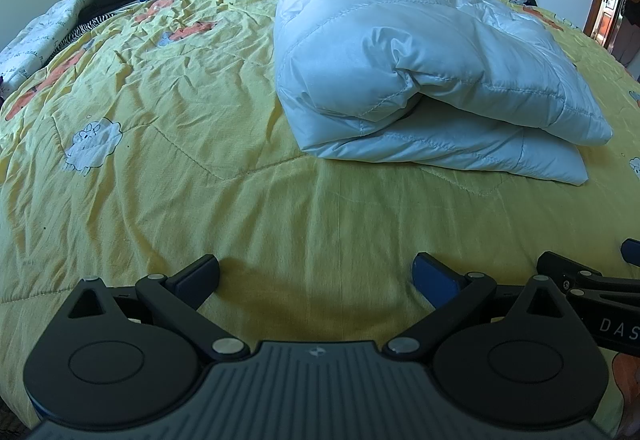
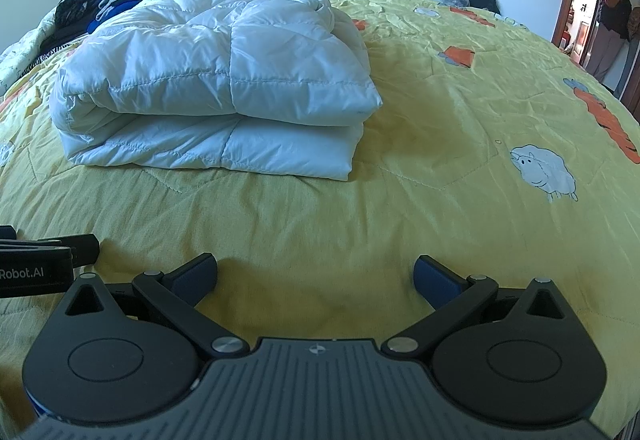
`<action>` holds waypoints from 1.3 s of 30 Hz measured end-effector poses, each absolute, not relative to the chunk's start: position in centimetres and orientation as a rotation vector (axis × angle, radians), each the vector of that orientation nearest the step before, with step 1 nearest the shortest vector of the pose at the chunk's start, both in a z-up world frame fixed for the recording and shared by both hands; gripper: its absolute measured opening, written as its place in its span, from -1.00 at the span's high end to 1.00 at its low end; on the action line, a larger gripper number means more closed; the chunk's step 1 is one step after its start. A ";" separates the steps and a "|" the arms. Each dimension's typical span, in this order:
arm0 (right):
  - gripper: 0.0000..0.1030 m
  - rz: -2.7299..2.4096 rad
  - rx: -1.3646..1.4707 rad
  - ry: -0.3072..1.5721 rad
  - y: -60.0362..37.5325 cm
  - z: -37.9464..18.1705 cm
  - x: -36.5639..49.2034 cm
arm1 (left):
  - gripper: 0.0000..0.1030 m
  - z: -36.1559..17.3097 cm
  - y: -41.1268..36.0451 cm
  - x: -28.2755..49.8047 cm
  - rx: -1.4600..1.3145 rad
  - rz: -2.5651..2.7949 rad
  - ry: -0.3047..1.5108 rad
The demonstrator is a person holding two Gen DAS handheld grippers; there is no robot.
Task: Fold small clothes
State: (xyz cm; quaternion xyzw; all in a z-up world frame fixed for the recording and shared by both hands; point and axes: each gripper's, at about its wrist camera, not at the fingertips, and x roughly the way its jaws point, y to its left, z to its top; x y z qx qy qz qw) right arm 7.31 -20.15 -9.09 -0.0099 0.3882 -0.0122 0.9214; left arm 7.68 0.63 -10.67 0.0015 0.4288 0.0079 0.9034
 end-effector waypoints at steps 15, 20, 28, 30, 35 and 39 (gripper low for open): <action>-1.00 -0.022 -0.022 0.804 -20.2 -9.1 7.5 | -1.00 -10.7 0.7 7.7 0.003 0.016 0.888; -1.00 -0.022 -0.022 0.803 -20.1 -9.1 7.4 | -1.00 -10.7 0.6 7.7 0.004 0.015 0.889; -1.00 -0.021 -0.023 0.802 -20.2 -9.0 7.5 | -1.00 -10.7 0.6 7.7 0.002 0.016 0.889; -1.00 -0.020 -0.023 0.802 -20.2 -9.0 7.5 | -1.00 -10.7 0.6 7.8 0.003 0.016 0.890; -1.00 -0.019 -0.023 0.802 -20.2 -9.0 7.6 | -1.00 -10.7 0.6 7.7 0.002 0.016 0.890; -1.00 -0.019 -0.023 0.803 -20.2 -9.1 7.6 | -1.00 -10.7 0.6 7.8 0.002 0.015 0.890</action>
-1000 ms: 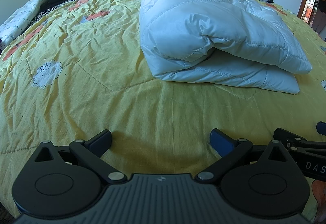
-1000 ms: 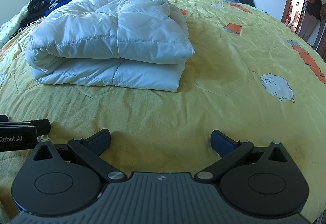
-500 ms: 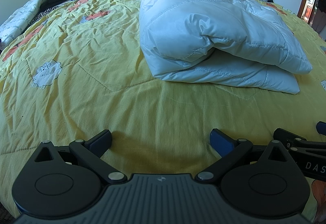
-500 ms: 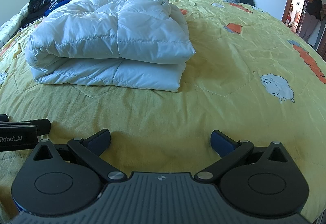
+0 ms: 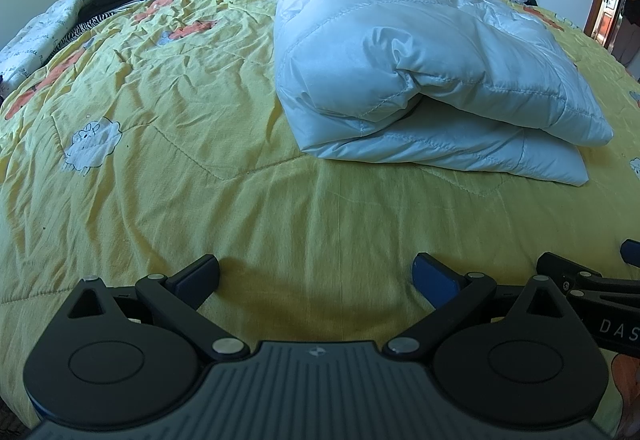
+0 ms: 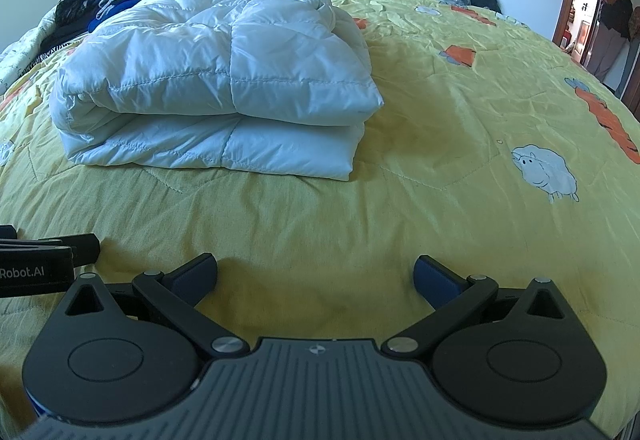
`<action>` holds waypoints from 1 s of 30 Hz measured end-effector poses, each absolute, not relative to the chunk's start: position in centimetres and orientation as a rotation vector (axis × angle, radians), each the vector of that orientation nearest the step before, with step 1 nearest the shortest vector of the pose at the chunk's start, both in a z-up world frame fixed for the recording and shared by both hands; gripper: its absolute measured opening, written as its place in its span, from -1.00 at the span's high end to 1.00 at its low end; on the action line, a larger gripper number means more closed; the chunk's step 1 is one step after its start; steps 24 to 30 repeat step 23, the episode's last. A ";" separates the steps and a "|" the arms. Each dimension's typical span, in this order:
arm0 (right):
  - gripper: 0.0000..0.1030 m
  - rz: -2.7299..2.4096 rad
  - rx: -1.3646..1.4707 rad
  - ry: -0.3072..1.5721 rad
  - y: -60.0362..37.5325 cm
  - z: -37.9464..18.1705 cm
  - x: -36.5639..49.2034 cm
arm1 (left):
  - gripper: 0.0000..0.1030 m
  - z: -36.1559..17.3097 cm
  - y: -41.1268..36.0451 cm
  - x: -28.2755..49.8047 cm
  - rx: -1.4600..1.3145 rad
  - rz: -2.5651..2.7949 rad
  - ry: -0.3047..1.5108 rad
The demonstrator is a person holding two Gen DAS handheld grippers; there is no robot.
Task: Fold small clothes
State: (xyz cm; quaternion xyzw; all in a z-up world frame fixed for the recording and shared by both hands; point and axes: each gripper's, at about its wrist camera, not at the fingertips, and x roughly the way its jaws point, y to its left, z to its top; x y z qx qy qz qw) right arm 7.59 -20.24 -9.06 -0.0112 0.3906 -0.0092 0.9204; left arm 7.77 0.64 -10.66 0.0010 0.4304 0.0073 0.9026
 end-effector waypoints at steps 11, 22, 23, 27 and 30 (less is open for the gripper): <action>-1.00 -0.019 -0.023 0.803 -20.2 -9.0 7.6 | -1.00 -10.8 0.7 7.6 0.008 0.009 0.883; -1.00 -0.022 -0.020 0.805 -20.4 -9.0 7.9 | -1.00 -10.7 0.7 7.6 0.012 -0.001 0.888; -1.00 -0.022 -0.020 0.805 -20.4 -9.0 7.9 | -1.00 -10.7 0.7 7.6 0.008 0.002 0.888; -1.00 -0.022 -0.020 0.805 -20.4 -9.0 7.9 | -1.00 -10.7 0.7 7.6 0.008 0.002 0.888; -1.00 -0.022 -0.020 0.805 -20.4 -9.0 7.9 | -1.00 -10.7 0.7 7.6 0.008 0.002 0.888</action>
